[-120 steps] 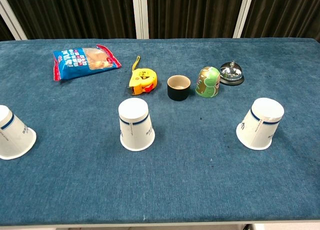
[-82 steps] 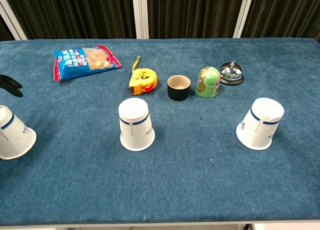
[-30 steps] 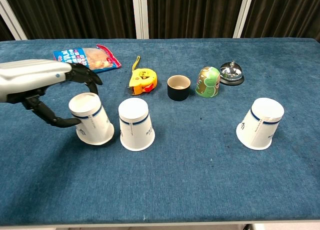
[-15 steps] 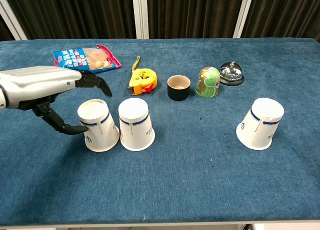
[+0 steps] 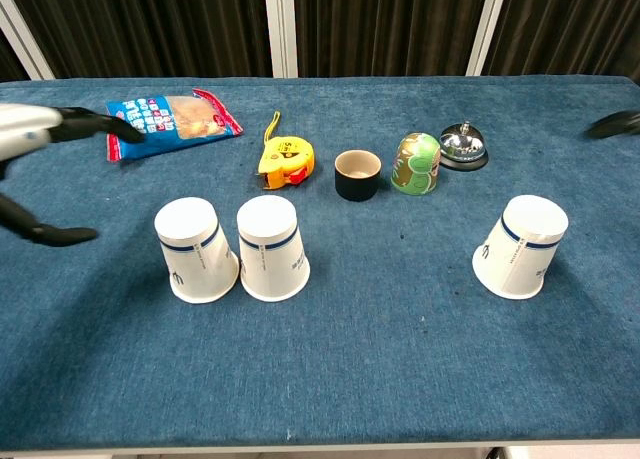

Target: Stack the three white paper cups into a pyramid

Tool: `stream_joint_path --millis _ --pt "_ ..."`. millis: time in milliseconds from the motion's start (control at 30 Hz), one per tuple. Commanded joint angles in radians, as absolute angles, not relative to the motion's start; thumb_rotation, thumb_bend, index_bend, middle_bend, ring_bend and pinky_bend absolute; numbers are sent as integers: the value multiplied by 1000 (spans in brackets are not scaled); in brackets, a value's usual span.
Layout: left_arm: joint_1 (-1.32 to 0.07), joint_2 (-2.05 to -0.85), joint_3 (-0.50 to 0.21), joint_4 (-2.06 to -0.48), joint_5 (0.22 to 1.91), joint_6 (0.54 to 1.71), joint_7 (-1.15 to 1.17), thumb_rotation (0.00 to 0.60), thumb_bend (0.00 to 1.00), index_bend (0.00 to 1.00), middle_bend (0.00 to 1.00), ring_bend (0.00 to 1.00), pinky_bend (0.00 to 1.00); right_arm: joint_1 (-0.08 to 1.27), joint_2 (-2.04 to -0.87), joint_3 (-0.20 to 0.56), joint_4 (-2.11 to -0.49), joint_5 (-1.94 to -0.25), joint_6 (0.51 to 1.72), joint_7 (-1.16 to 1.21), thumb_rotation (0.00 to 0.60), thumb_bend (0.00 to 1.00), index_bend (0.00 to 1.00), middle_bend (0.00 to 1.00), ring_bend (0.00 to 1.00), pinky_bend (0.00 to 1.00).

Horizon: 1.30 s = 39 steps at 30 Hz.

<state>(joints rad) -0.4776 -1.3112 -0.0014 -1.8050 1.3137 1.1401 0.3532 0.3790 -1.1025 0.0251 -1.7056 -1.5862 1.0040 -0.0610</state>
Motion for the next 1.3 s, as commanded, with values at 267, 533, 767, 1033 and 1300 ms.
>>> stream_joint_path --millis 267,533,767,1033,1300 --pt "-428 -1279 18 -1787 1353 1191 301 564 241 114 93 0 12 506 -1177 57 -1731 -1462 843 -165 600 394 230 0 0 64" --pt "-405 -1264 23 -1778 1369 1209 284 562 242 113 93 0 12 548 -1195 64 -1724 -1415 806 -166 600 440 400 57 0 81" --pt "-366 -1238 34 -1764 1387 1246 250 562 241 114 93 0 13 561 -1104 88 -1831 -1422 850 -175 600 454 423 73 0 83" --pt "-309 -1208 42 -1736 1388 1296 194 572 242 114 93 0 12 678 -972 215 -2042 -1387 811 -171 600 455 424 73 0 85" --pt "-269 -1207 42 -1711 1389 1321 150 579 241 114 93 0 12 915 -1092 299 -2042 -1156 675 -293 600 455 423 73 0 85"
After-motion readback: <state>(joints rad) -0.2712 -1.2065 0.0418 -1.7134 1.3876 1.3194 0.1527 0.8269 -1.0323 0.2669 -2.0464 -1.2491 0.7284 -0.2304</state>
